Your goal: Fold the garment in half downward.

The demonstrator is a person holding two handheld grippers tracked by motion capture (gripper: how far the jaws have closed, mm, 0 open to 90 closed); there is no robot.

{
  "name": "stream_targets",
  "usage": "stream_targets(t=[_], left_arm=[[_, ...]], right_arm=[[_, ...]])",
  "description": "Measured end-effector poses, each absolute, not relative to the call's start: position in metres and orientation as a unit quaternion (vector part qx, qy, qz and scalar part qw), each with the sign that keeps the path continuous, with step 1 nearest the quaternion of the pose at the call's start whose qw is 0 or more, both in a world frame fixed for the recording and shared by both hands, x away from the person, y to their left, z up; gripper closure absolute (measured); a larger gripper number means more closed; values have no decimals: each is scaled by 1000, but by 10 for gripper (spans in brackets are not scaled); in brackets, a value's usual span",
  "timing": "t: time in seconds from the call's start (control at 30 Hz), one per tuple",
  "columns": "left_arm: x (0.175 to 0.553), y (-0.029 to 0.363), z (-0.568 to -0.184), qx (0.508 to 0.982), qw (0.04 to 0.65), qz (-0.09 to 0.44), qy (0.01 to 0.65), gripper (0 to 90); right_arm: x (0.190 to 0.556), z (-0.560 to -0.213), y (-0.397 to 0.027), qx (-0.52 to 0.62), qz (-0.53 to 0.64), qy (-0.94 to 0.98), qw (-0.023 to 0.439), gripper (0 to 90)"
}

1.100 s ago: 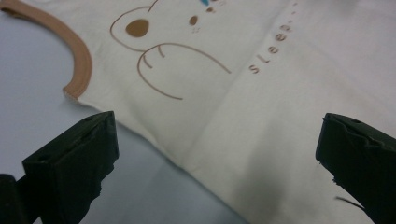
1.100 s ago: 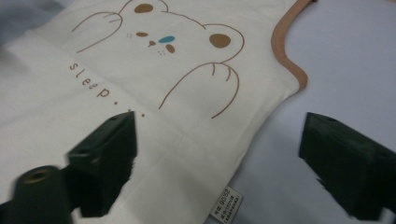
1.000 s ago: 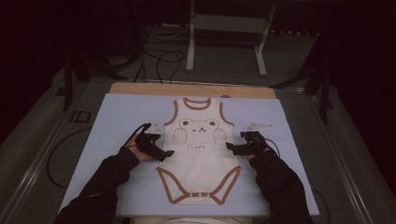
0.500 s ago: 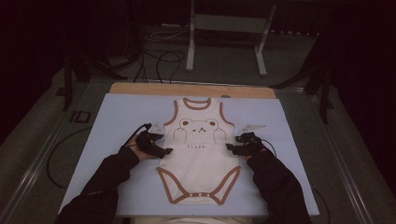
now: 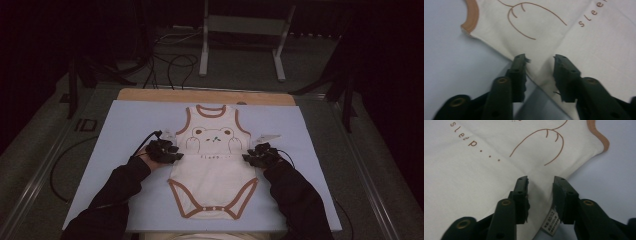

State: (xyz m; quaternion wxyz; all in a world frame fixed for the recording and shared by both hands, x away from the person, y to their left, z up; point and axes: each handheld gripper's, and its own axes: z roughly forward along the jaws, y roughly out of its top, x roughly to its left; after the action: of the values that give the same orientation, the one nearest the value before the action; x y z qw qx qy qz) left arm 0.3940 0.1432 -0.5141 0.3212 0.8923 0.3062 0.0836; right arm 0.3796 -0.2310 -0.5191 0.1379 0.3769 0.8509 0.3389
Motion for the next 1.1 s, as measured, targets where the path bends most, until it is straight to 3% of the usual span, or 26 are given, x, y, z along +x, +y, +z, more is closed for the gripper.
stream_targets(t=[0.2,0.37,1.1], left_arm=[[394,138,-512,894,311,79,314,724],[394,133,-511,898,305,74,308,874],[387,133,-500,901,304,93,296,896]], right_arm=[[379,-519,-229,366,340,855,137,786],[379,-518,-224,361,332,860,142,867],[374,-506,-224,359,342,853,161,896]])
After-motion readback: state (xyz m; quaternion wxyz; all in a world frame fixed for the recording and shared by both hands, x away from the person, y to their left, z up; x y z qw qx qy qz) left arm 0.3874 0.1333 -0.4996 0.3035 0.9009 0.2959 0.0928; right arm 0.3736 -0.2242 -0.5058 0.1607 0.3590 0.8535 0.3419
